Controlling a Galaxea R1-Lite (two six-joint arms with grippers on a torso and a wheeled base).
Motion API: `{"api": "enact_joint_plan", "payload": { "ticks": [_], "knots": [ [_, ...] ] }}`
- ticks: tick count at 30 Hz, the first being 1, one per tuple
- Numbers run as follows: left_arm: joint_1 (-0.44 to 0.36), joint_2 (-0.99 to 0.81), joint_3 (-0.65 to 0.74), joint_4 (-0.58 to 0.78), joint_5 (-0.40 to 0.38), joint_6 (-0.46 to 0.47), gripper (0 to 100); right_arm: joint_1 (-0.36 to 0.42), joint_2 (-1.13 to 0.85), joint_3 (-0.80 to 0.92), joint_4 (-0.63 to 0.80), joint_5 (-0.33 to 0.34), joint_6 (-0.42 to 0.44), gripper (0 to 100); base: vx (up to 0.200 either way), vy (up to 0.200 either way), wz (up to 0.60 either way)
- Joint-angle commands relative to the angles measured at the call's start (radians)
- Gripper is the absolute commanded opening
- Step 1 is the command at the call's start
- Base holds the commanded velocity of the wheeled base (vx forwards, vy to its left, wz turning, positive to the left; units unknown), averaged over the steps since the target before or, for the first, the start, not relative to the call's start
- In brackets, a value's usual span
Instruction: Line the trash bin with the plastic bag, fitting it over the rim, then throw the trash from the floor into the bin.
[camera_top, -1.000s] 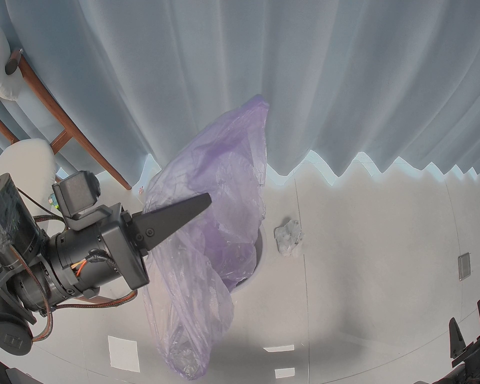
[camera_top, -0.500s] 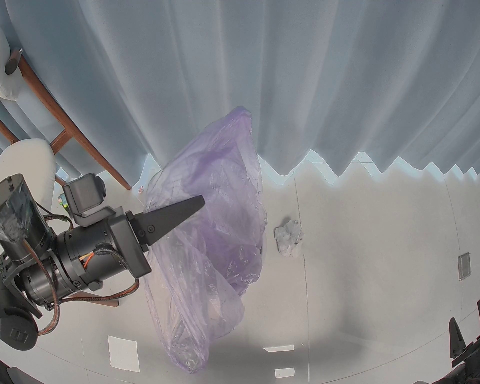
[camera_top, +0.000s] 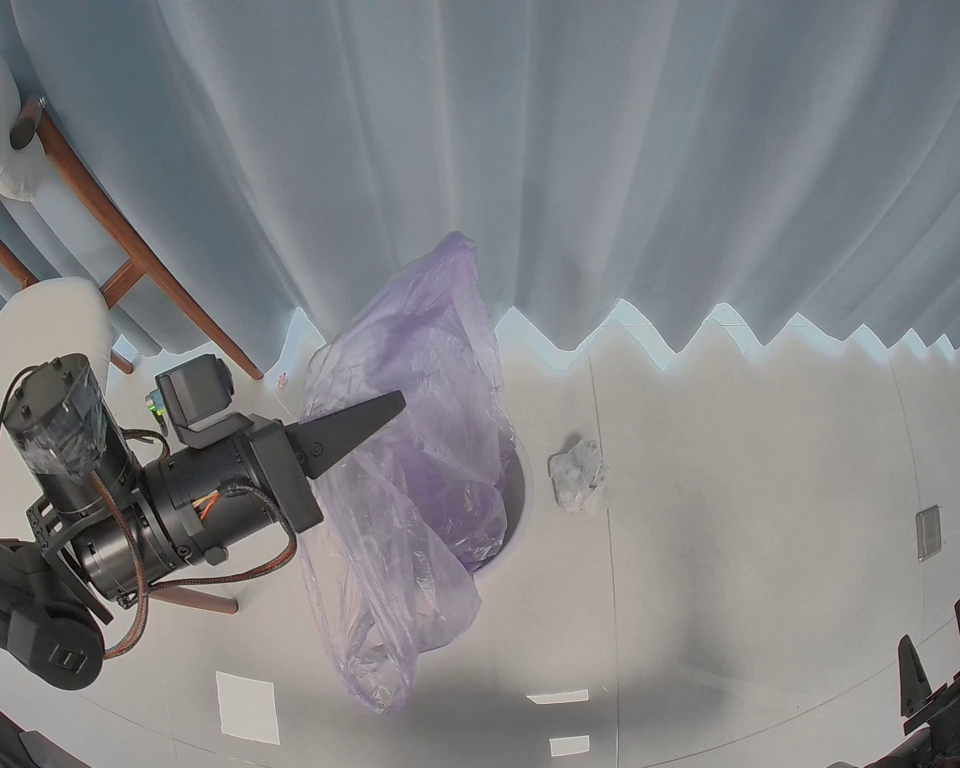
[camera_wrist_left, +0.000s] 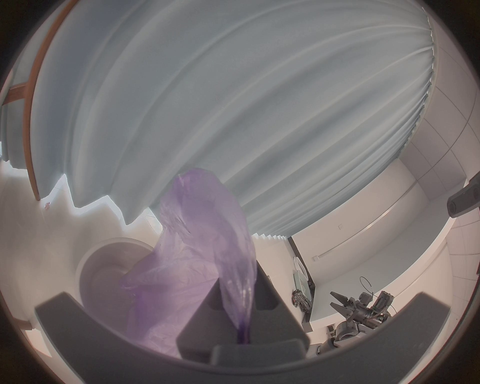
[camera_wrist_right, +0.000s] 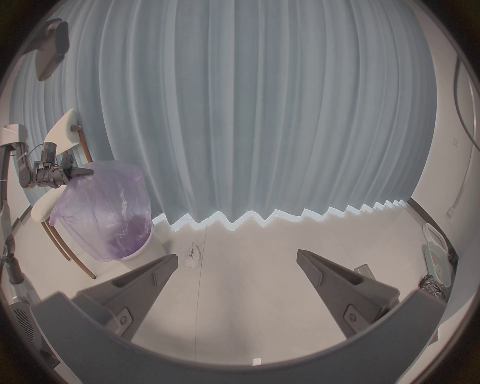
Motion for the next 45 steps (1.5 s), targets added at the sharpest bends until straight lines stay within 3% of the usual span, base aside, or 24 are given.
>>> {"api": "enact_joint_plan", "payload": {
  "ticks": [1,45],
  "knots": [
    [0.013,0.045,0.009,-0.022,0.003,-0.002,0,0.000,-0.017,0.018,0.000,0.000,0.000,100,0.000,0.000,0.00],
    [0.041,0.134,0.048,-0.040,0.000,-0.008,0,0.000,-0.017,0.018,0.001,0.000,0.003,100,0.000,0.000,0.00]
  ]
}}
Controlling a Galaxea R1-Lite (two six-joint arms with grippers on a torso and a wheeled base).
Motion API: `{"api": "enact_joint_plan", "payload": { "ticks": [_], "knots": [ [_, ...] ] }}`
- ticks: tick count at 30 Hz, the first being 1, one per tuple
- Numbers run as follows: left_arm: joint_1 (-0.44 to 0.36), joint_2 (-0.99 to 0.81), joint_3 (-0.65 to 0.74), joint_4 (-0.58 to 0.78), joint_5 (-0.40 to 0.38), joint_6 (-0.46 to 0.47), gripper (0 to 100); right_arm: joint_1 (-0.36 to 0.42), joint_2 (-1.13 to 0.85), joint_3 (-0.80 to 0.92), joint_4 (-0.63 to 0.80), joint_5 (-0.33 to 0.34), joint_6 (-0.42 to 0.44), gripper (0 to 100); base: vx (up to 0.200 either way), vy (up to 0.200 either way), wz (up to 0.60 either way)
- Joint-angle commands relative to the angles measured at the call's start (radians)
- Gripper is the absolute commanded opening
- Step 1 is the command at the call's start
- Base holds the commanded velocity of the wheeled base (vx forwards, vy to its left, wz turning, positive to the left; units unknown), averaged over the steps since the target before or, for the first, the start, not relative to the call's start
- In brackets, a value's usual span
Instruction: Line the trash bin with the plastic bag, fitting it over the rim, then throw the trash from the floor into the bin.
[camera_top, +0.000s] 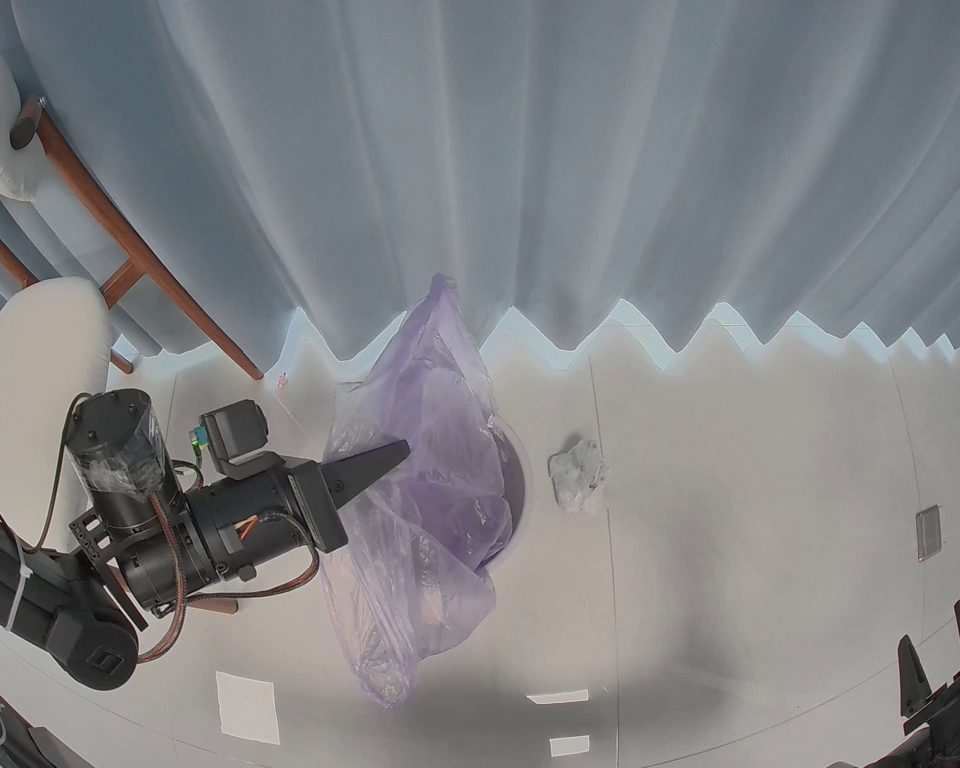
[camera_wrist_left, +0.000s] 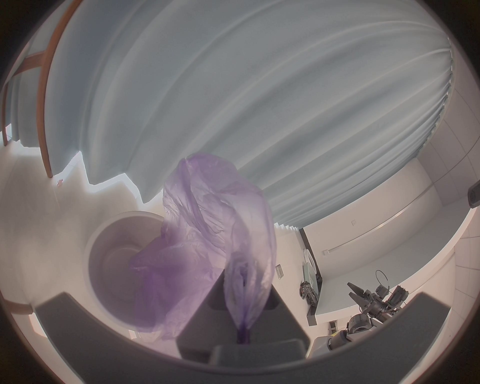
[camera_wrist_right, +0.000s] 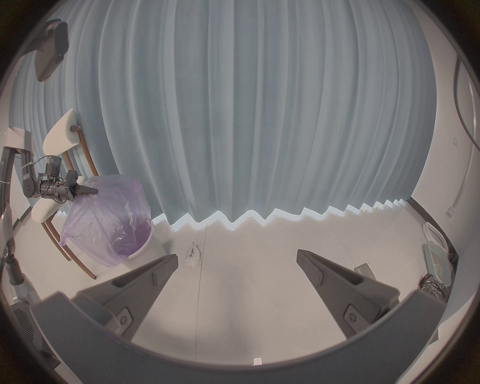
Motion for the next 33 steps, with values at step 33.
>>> {"api": "enact_joint_plan", "payload": {
  "ticks": [33],
  "knots": [
    [0.001,0.009,0.006,-0.002,0.003,0.004,0,0.000,-0.017,0.018,-0.001,0.000,0.000,100,0.000,0.000,0.00]
  ]
}}
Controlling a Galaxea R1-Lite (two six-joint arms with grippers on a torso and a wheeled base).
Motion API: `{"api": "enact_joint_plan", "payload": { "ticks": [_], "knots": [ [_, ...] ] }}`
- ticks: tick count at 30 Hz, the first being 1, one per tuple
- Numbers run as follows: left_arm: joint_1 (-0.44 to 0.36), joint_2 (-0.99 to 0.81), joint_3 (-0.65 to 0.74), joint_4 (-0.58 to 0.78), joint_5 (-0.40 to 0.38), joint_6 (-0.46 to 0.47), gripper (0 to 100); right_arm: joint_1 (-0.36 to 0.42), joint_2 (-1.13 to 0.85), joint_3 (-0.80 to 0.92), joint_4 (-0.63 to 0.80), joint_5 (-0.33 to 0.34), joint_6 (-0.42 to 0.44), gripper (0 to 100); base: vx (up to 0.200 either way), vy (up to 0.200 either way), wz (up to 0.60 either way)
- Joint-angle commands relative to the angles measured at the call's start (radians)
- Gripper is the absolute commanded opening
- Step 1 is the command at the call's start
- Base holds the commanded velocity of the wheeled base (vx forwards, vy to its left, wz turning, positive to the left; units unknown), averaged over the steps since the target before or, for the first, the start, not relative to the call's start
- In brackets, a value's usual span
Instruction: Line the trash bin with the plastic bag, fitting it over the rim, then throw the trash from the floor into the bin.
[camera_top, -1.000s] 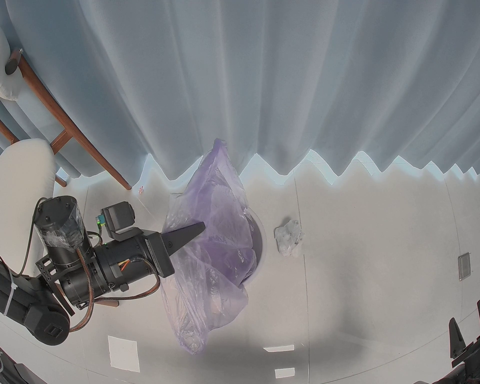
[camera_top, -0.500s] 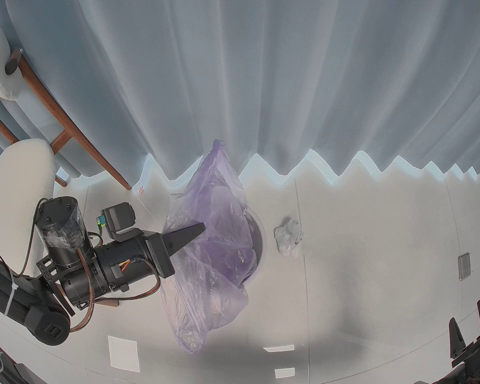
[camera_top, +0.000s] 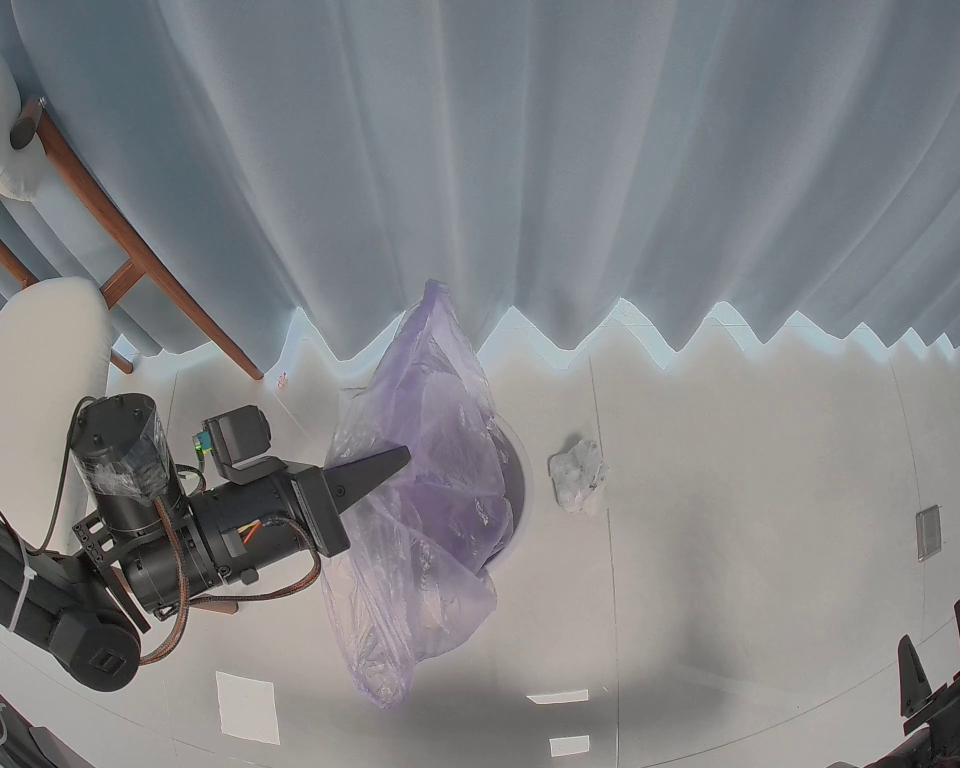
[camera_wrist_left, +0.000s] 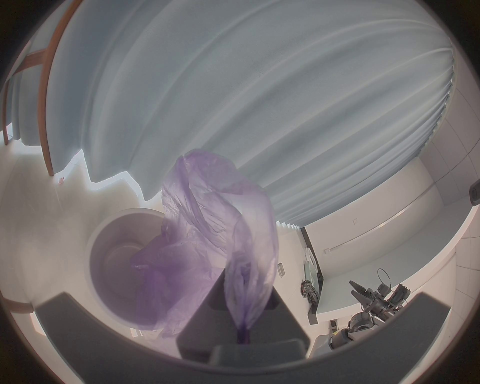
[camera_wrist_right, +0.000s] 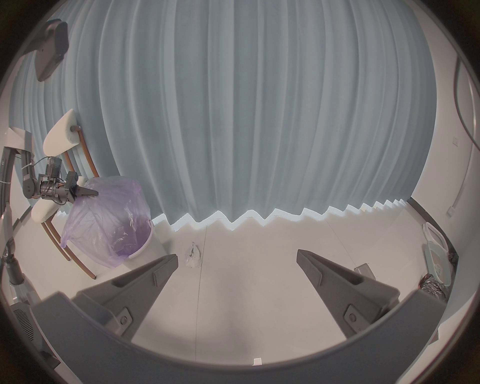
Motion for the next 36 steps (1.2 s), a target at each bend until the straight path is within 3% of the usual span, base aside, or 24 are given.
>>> {"api": "enact_joint_plan", "payload": {
  "ticks": [1,36],
  "knots": [
    [0.000,0.001,0.000,0.000,0.000,0.000,0,0.000,-0.017,0.018,0.000,0.000,0.000,100,0.000,0.000,0.00],
    [0.000,0.004,0.000,0.001,0.000,-0.002,0,0.000,-0.017,0.018,0.000,0.000,0.000,100,0.000,0.000,0.00]
  ]
}}
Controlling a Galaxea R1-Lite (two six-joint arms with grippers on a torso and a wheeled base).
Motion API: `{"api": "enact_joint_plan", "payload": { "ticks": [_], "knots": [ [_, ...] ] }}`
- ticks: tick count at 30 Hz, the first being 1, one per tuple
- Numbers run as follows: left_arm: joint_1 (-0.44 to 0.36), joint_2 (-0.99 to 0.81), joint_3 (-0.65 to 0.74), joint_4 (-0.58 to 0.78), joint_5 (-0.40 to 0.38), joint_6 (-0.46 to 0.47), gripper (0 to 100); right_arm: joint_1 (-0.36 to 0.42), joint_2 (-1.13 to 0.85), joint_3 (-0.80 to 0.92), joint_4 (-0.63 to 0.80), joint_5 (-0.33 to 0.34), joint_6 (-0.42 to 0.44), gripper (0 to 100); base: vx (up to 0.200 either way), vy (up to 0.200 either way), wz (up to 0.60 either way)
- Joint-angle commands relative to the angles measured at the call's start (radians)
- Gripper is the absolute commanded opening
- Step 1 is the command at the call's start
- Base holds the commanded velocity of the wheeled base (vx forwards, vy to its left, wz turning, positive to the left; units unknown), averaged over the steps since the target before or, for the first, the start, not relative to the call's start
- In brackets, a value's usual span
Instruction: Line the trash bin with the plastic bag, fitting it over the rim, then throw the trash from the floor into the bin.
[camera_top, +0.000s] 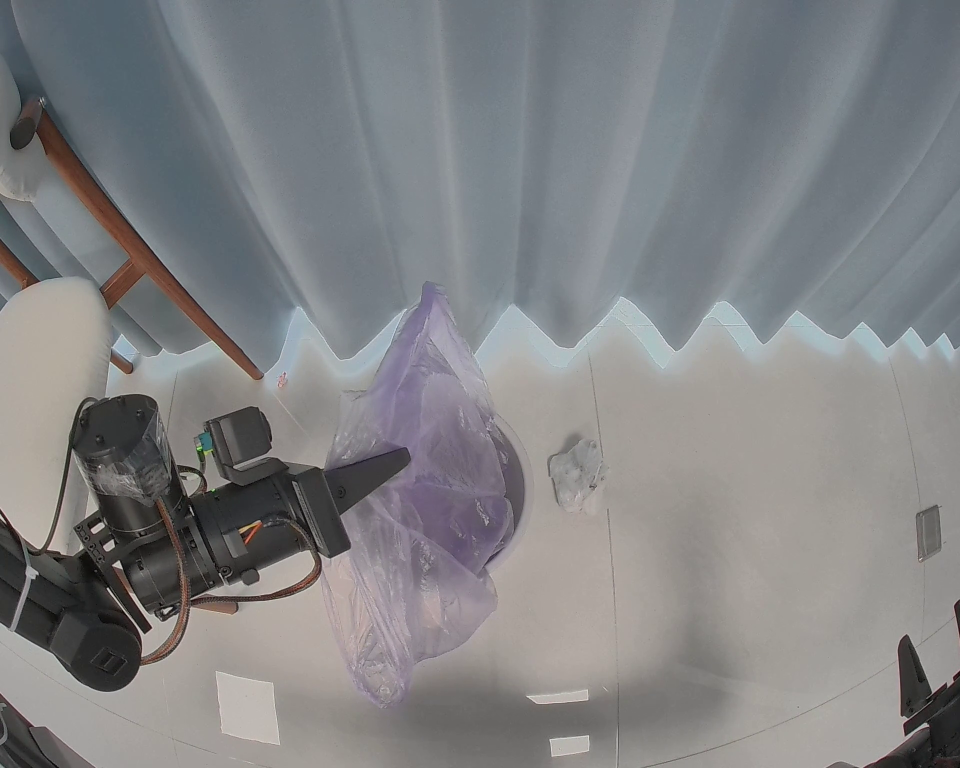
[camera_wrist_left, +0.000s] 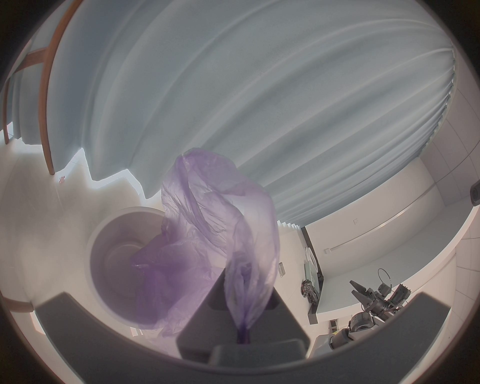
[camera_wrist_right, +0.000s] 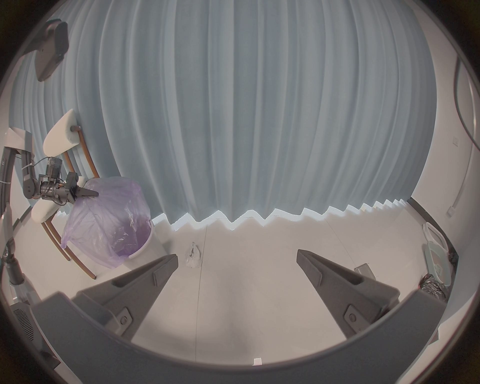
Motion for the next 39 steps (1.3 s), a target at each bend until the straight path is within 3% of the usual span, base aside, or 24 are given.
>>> {"api": "enact_joint_plan", "payload": {
  "ticks": [1,24,39],
  "knots": [
    [-0.001,0.000,0.000,0.000,-0.001,-0.001,0,0.000,-0.017,0.018,0.000,0.000,0.000,100,0.000,0.000,0.00],
    [0.054,0.106,-0.003,-0.003,0.001,0.009,0,0.000,-0.017,0.018,0.000,0.000,0.000,100,0.000,0.000,0.00],
    [0.220,0.100,-0.063,-0.103,-0.002,0.015,0,0.000,-0.017,0.018,0.000,0.000,0.000,100,0.000,0.000,0.00]
  ]
}}
